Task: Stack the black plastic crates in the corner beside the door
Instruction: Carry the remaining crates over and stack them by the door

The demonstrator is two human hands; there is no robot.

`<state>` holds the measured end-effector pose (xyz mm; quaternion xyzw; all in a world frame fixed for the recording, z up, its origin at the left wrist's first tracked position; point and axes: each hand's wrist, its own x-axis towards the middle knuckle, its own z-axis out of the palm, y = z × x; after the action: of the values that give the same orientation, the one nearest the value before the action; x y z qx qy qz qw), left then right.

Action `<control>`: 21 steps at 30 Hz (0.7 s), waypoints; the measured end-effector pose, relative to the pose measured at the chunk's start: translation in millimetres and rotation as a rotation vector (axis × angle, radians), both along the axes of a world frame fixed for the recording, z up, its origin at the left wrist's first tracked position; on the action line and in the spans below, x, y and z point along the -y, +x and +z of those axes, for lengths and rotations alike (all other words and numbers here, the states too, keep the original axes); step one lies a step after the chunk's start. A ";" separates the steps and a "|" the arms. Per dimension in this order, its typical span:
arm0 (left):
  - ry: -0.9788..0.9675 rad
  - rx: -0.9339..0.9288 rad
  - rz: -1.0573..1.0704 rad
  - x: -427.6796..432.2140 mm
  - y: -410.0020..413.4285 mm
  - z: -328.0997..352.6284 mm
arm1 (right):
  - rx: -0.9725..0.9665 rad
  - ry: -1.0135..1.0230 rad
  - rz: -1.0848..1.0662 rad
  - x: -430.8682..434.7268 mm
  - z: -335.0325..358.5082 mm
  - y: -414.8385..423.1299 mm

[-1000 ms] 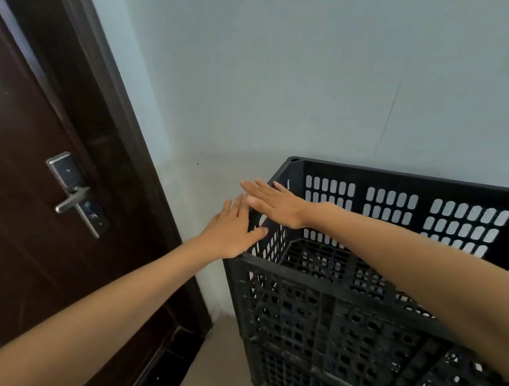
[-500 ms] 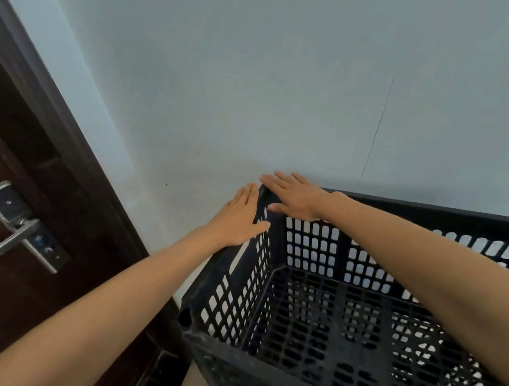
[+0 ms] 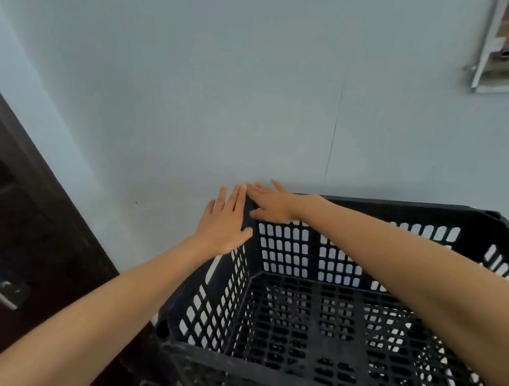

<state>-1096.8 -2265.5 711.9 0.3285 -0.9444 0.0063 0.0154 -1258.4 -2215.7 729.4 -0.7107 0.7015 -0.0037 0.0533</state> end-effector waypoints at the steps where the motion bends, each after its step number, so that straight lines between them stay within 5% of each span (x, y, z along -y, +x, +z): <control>1: -0.039 -0.024 -0.057 -3.3 -8.7 1.6 | 0.031 -0.046 -0.038 -13.1 2.1 -7.3; 9: 0.007 -0.019 -0.396 -35.3 -90.4 2.9 | 0.267 -0.304 -0.416 -133.0 -17.2 -100.5; 16: 0.031 0.091 -0.348 -46.0 -100.8 -19.8 | -0.090 -0.172 -0.470 -152.2 -44.7 -105.8; 21: 0.036 0.118 -0.323 -49.2 -103.0 -17.7 | -0.149 -0.179 -0.505 -152.6 -46.8 -100.1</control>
<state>-1199.8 -2216.3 694.2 0.1719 -0.9841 0.0061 -0.0453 -1358.4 -2063.1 682.6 -0.5133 0.8554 -0.0268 -0.0640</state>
